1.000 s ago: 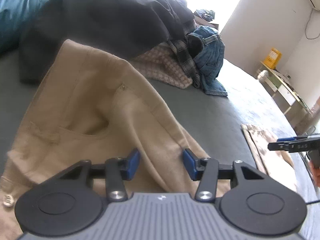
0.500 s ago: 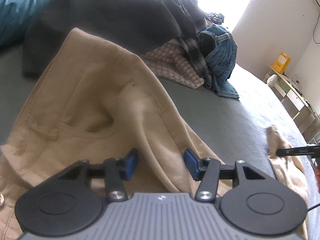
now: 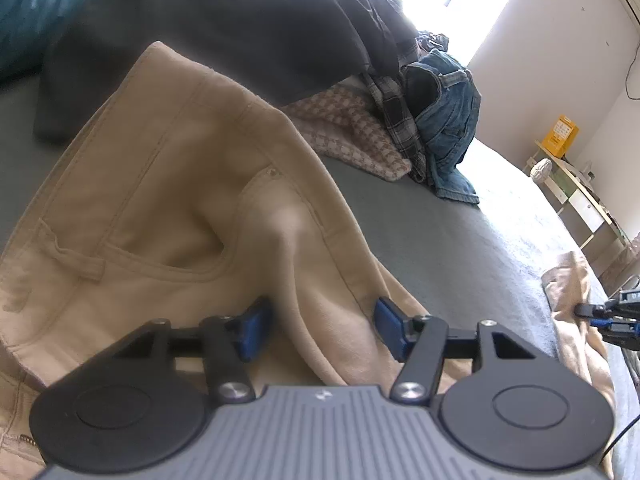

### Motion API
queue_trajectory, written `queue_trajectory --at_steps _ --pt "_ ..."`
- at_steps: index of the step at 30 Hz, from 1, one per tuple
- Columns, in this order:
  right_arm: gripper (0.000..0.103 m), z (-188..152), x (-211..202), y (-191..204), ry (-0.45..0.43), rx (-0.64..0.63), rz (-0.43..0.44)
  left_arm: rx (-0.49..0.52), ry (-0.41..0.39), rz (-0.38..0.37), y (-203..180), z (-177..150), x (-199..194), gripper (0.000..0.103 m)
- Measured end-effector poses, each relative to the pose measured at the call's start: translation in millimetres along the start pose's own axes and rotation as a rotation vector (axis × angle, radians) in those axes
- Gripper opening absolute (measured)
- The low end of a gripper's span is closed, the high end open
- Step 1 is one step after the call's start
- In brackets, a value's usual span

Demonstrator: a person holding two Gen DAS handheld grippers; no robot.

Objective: Fold clothes
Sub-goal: 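Release the trousers with the left tool while the right tool lifts and drags a leg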

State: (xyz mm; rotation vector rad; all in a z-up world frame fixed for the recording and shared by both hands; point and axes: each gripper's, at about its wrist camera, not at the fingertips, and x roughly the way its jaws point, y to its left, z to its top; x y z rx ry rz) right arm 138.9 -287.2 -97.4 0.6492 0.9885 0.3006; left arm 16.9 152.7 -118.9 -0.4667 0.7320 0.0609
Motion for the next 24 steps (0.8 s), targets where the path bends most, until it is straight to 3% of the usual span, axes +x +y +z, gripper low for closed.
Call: queue_trajectory --at_steps 4,8,11,16,19,24 --pt "0.010 2.6 12.0 -3.6 0.007 0.076 0.044 -0.006 0.002 0.002 0.0 0.2 -0.1 0.060" --pt "0.008 0.7 -6.3 -16.1 -0.065 0.182 0.099 -0.008 0.002 -0.002 0.6 0.2 -0.2 0.060" --pt "0.006 -2.0 -36.2 -22.7 -0.140 0.209 0.081 -0.011 0.001 -0.006 1.2 0.5 -0.3 0.060" --pt "0.005 -20.9 -129.1 -36.2 -0.320 0.243 0.071 -0.030 -0.005 -0.023 4.8 0.3 -0.3 0.061" --pt "0.005 -47.7 -195.0 -49.1 -0.439 0.300 -0.020 -0.043 -0.006 -0.033 7.0 0.7 -0.6 0.061" --pt "0.005 -116.0 -296.3 -72.5 -0.574 0.432 -0.292 -0.062 0.000 -0.054 11.6 1.5 -1.6 0.061"
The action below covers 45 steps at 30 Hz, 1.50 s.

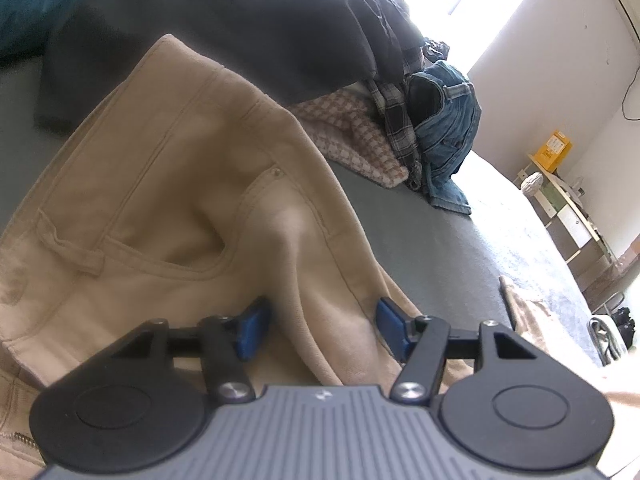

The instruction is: Fold clothes

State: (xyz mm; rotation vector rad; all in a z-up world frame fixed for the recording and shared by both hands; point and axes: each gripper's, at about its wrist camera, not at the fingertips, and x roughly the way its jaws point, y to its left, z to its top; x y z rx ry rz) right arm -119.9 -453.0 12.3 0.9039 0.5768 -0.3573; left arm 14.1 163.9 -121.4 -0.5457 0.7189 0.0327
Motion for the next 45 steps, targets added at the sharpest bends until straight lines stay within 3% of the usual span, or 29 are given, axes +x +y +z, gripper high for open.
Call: queue_trajectory --at_steps 3,7,9,11,15,19,24,31,34,38,41,43,45 --pt "0.005 -19.1 -31.7 -42.0 0.008 0.074 -0.187 -0.003 -0.004 -0.002 -0.1 -0.7 0.2 0.061" --pt "0.013 -54.5 -31.2 -96.5 0.137 0.281 -0.417 0.011 -0.008 0.005 -3.8 -1.8 1.0 0.064" --pt "0.015 -59.4 -23.6 -98.8 0.181 0.272 -0.447 0.014 -0.007 0.008 -5.4 -1.5 0.7 0.064" --pt "0.017 -56.4 -17.1 -84.6 0.201 0.178 -0.436 0.011 -0.006 0.008 -5.6 -1.1 -0.4 0.064" --pt "0.019 -39.6 -12.8 -31.6 0.183 -0.232 -0.354 0.014 -0.006 0.009 -6.0 -0.9 -1.6 0.066" --pt "0.024 -43.8 9.0 36.9 0.223 -0.623 -0.105 0.042 -0.010 0.021 -9.2 -2.2 1.4 0.066" --pt "0.027 -94.4 58.1 118.9 0.462 -1.027 0.230 0.060 -0.015 0.029 -12.0 -3.2 2.1 0.067" --pt "0.027 -219.0 100.3 189.9 0.826 -1.433 0.557 0.090 -0.021 0.039 -14.5 -4.2 5.1 0.069" --pt "0.027 -259.9 111.5 199.5 0.929 -1.547 0.586 0.087 -0.022 0.040 -15.1 -3.8 5.5 0.069" --pt "0.028 -278.7 126.1 190.7 1.046 -1.536 0.529 0.081 -0.021 0.032 -13.2 -3.4 5.4 0.069" --pt "0.023 -278.4 115.3 181.6 1.044 -1.554 0.525 0.075 -0.027 0.022 -10.9 -2.9 5.2 0.069" --pt "0.003 -274.9 112.9 179.3 1.010 -1.574 0.500 0.067 -0.035 0.016 -9.6 -2.6 4.2 0.069" --pt "0.001 -265.9 113.9 185.4 0.953 -1.573 0.472 0.061 -0.043 0.010 -8.6 -1.5 2.5 0.069"
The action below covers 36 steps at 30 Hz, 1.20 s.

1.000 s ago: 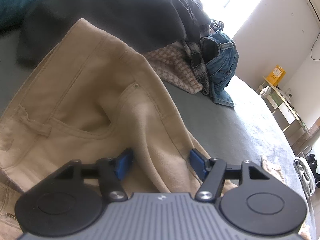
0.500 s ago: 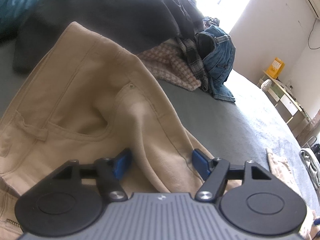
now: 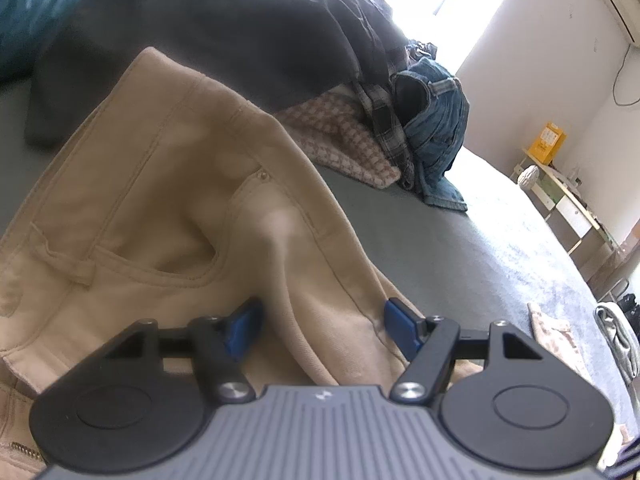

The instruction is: Fold clothes

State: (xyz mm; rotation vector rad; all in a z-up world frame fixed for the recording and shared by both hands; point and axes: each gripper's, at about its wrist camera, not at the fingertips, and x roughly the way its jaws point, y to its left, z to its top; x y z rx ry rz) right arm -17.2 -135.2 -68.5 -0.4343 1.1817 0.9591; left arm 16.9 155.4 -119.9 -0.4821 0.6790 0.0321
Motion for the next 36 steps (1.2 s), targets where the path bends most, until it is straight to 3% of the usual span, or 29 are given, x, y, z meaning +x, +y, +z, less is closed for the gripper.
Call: queue_trajectory --at_steps 3,7,11,15,19,23,25,26,27,28,30,36 --pt "0.001 15.0 -31.9 -11.3 -0.073 -0.004 -0.098 -0.004 -0.020 -0.006 2.9 3.7 -3.1 0.069" --pt "0.001 52.5 -79.8 -42.9 -0.168 -0.060 -0.292 -0.027 -0.048 0.002 9.7 12.9 -6.6 0.069" --pt "0.001 99.6 -100.7 -92.6 -0.198 -0.102 -0.460 -0.029 -0.084 0.027 15.0 24.0 -8.9 0.069" --pt "0.001 140.3 -88.4 -139.3 -0.188 -0.168 -0.562 -0.027 -0.100 0.071 21.5 30.6 -9.9 0.069" --pt "0.003 165.3 -40.4 -182.2 -0.175 -0.152 -0.589 -0.017 -0.094 0.129 28.5 29.1 -10.9 0.069" --pt "0.005 175.2 22.1 -214.4 -0.104 -0.096 -0.635 -0.030 -0.084 0.172 38.4 32.3 -16.0 0.069" --pt "0.013 171.7 38.4 -225.9 -0.040 -0.052 -0.683 -0.064 -0.072 0.170 42.3 36.4 -24.8 0.069" --pt "0.016 169.1 40.4 -231.9 -0.025 -0.021 -0.687 -0.086 -0.066 0.157 43.8 39.1 -30.8 0.069" --pt "0.027 165.6 35.2 -237.5 -0.040 0.017 -0.680 -0.093 -0.066 0.156 44.7 43.4 -37.8 0.069" --pt "0.040 162.2 25.9 -241.7 -0.069 0.057 -0.672 -0.093 -0.067 0.159 45.3 48.4 -45.4 0.069" --pt "0.057 153.8 -0.6 -247.9 -0.158 0.151 -0.631 -0.083 -0.069 0.179 46.8 59.1 -58.2 0.070" --pt "0.066 102.8 -72.8 -257.7 -0.434 0.466 -0.373 -0.054 -0.044 0.308 74.9 90.6 -37.6 0.071"
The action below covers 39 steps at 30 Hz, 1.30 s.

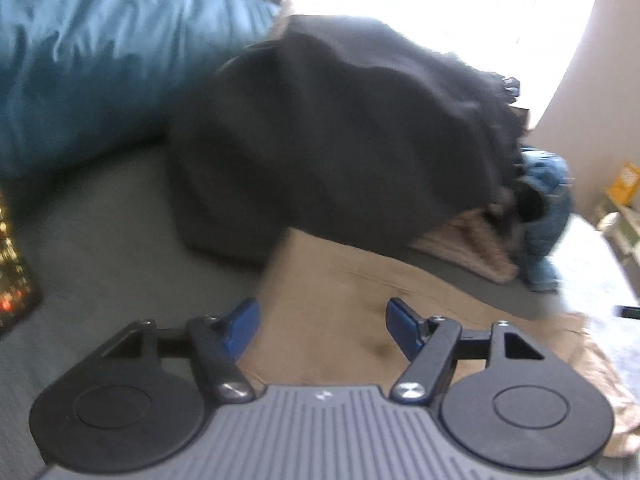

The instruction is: Fold clothes

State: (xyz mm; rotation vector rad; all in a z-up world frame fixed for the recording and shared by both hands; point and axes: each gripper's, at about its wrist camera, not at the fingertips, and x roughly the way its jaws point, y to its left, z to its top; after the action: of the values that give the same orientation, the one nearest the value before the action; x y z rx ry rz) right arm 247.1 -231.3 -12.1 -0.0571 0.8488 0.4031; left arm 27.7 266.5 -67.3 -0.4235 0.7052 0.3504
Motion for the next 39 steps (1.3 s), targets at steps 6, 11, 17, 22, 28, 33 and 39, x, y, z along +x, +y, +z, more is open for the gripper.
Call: queue_trajectory --at_steps 6,11,17,22,28,33,39 --pt "0.066 -45.5 -15.2 -23.1 0.045 0.246 0.091 0.062 0.044 -0.014 18.1 13.3 67.6 0.071" --pt "0.066 -70.3 -16.0 -21.5 0.095 0.276 0.102 0.078 0.036 -0.084 20.9 14.5 82.6 0.063" --pt "0.066 -72.5 -18.0 -9.2 0.093 0.223 0.106 0.135 0.006 -0.081 7.0 10.7 71.6 0.016" --pt "0.066 -71.1 -16.3 -4.1 0.091 0.212 0.109 0.063 -0.121 -0.063 8.7 10.4 36.3 0.009" --pt "0.066 -73.1 -18.2 -2.9 0.089 0.204 0.097 0.084 -0.113 0.023 19.8 4.7 49.7 0.016" --pt "0.066 -77.6 -18.4 -7.0 0.088 0.236 0.095 0.031 -0.094 0.060 37.0 6.5 41.8 0.048" --pt "0.066 -81.8 -30.8 -10.5 0.064 0.242 0.100 -0.025 -0.172 0.061 57.3 10.7 -34.6 0.054"
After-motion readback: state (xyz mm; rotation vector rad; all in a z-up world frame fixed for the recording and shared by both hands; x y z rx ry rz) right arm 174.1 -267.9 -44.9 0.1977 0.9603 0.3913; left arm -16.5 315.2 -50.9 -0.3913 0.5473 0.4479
